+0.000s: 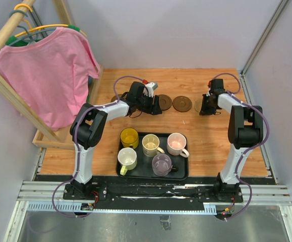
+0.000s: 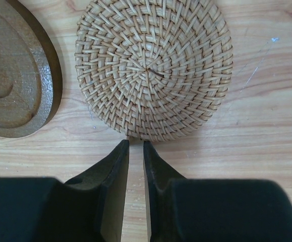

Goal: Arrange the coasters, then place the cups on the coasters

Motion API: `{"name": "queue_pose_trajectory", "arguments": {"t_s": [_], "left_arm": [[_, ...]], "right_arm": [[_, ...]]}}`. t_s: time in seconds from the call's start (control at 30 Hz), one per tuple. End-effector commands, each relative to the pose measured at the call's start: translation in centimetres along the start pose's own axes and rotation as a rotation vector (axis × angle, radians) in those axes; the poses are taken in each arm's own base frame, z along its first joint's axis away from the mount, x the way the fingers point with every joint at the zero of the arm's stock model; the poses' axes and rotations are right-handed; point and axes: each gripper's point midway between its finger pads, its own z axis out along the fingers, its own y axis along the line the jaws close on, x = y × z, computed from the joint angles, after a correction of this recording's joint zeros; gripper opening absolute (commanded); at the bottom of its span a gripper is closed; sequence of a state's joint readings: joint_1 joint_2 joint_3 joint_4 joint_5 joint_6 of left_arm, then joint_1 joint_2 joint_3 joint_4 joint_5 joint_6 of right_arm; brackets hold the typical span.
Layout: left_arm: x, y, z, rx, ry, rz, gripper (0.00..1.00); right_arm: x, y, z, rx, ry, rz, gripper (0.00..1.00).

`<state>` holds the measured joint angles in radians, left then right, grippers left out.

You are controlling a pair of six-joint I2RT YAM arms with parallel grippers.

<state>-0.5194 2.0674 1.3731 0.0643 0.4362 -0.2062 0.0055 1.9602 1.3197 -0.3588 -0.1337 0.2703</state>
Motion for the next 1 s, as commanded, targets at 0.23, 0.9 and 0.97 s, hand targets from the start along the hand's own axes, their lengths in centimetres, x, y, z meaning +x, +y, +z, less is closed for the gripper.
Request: {"name": "queue_pose_trajectory", "arguments": {"t_s": [0.23,0.9,0.97], "left_arm": [[-2.5,-0.3,-2.5,-0.066,-0.059,0.069,0.57],[-4.9,3.1,-9.8,-0.169,-0.274,-0.05,0.56],[-5.0,3.3,-10.5,-0.163,-0.302,-0.073,0.56]], "right_arm": [[1.5,0.3,-0.3,-0.08,0.035,0.042,0.19],[-5.5,8.5,-3.1,-0.258,-0.102,-0.12,0.15],[-5.3,9.0,-1.9,-0.264,-0.082,-0.129,0.13]]}}
